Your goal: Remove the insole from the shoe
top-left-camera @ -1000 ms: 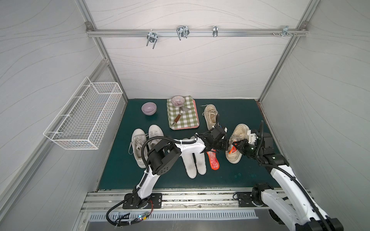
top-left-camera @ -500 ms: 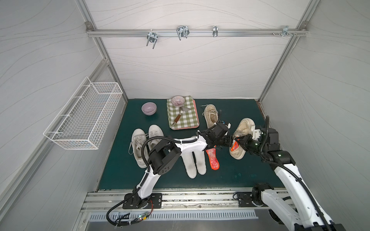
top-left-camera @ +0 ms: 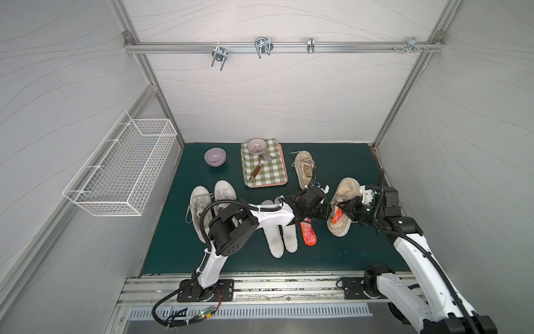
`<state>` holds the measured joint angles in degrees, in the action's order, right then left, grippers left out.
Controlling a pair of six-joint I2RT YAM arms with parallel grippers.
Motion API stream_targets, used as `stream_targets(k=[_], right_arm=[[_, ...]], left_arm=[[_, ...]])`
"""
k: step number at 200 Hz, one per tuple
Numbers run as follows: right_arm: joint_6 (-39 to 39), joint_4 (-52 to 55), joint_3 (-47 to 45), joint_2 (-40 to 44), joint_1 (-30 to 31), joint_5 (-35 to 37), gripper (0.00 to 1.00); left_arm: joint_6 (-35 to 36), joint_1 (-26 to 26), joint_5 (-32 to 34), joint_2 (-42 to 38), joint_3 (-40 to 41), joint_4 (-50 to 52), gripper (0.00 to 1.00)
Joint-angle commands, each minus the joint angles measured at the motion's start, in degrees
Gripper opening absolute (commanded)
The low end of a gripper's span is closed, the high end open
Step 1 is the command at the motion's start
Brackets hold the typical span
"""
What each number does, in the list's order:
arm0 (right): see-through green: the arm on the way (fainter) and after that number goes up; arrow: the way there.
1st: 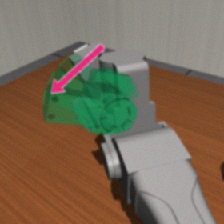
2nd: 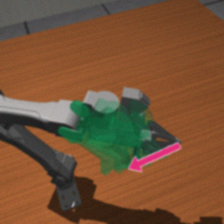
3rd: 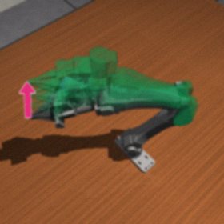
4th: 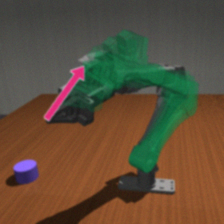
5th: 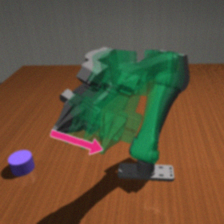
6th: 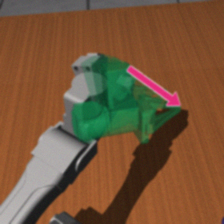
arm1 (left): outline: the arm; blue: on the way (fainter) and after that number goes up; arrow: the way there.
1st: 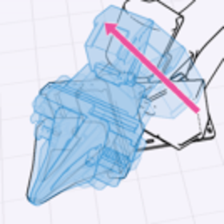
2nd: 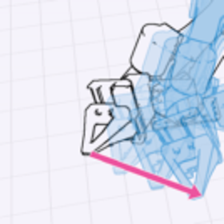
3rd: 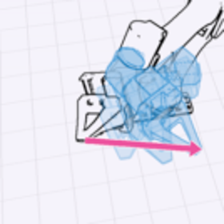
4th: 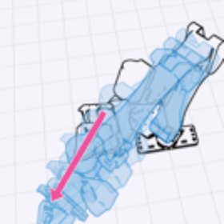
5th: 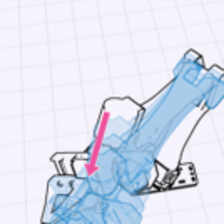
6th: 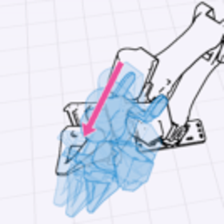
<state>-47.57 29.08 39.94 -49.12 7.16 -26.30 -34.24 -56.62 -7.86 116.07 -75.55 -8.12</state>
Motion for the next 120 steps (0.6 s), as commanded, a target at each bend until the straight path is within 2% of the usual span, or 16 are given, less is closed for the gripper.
stream_targets(k=[1, 30, 48, 64, 81, 120], right_arm=[[1.1, -8.1, 5.4, -1.2, -1.5, -3.2, 0.0], [0.1, -10.5, 3.5, -2.4, -3.3, -4.6, 0.0], [1.2, -9.7, 3.5, -2.2, -3.1, -4.5, 0.0], [0.6, -11.7, 2.5, -1.7, -2.2, -7.4, 0.0], [-1.8, -13.5, 1.4, -0.1, -0.7, -9.5, 0.0], [-5.7, -15.4, 5.0, 1.9, -1.5, -14.7, 0.0]], left_arm=[[2.1, -0.1, 6.9, -0.9, 5.9, 5.1, 0.0], [3.0, -0.6, 9.0, -2.3, 7.4, 3.6, 0.0], [3.1, -0.4, 9.8, 0.1, 4.0, 6.7, 0.0], [2.0, 0.5, 11.1, 3.2, 0.1, 9.7, 0.0], [-0.7, 3.5, 8.5, 7.7, -4.7, 14.6, 0.0], [-2.5, 5.2, 7.6, 10.4, -4.3, 14.6, 0.0]])
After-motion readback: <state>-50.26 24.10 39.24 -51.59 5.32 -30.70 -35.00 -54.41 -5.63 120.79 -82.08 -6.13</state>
